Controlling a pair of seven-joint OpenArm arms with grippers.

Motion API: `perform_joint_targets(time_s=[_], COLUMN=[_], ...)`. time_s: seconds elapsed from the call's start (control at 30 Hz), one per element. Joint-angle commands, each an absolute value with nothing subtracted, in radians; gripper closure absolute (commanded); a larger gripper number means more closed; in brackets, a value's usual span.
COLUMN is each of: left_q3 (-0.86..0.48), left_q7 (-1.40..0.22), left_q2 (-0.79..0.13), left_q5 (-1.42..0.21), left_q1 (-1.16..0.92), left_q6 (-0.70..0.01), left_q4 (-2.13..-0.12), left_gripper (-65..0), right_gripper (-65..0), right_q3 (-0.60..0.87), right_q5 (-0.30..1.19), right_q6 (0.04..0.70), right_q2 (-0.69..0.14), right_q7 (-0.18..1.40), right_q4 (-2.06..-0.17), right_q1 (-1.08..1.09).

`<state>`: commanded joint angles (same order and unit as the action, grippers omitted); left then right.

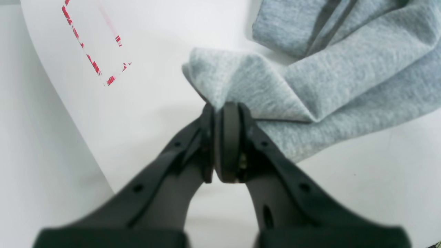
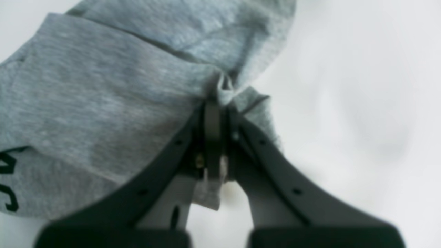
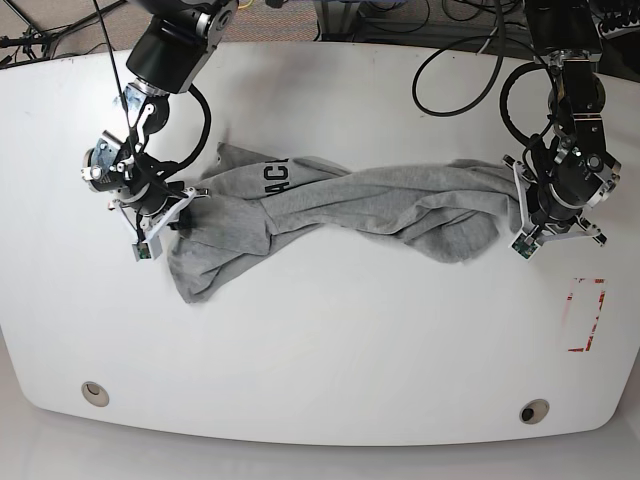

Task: Fold the T-shirt properly
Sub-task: 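Regrasp the shirt edge with the right gripper, then lift the grey T-shirt high with both grippers, letting it hang open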

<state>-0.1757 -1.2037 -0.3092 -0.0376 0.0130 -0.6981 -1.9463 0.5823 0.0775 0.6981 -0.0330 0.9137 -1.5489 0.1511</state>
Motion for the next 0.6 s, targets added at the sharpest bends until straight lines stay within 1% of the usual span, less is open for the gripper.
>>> perform_joint_targets(time_s=[0.07, 0.13, 0.23, 0.27, 0.6], left_q3=[-0.176, -0.176, -0.176, -0.176, -0.174], left_q7=[-1.204, -1.204, -1.204, -1.204, -1.204], left_q2=[-0.309, -0.311, -0.311, -0.311, -0.309], left_q5=[-0.038, -0.038, -0.038, -0.038, -0.038], left_q1=[0.013, 0.013, 0.013, 0.015, 0.019], left_q6=[-0.698, -0.698, -0.698, -0.698, -0.698], left_q4=[-1.946, -1.946, -1.946, -1.946, -1.946], left_gripper=[0.0, 0.0, 0.0, 0.0, 0.0], right_gripper=[-8.4, -8.4, -4.0, -0.3, 0.0], right_q3=[0.582, 0.582, 0.582, 0.582, 0.582], right_q5=[0.077, 0.077, 0.077, 0.077, 0.077], right_q6=[0.698, 0.698, 0.698, 0.698, 0.698], right_q2=[-0.031, -0.031, -0.031, -0.031, -0.033], right_q7=[0.923, 0.935, 0.961, 0.974, 1.023], right_q4=[-1.583, -1.61, -1.65, -1.667, -1.756], right_q1=[0.142, 0.136, 0.125, 0.122, 0.102])
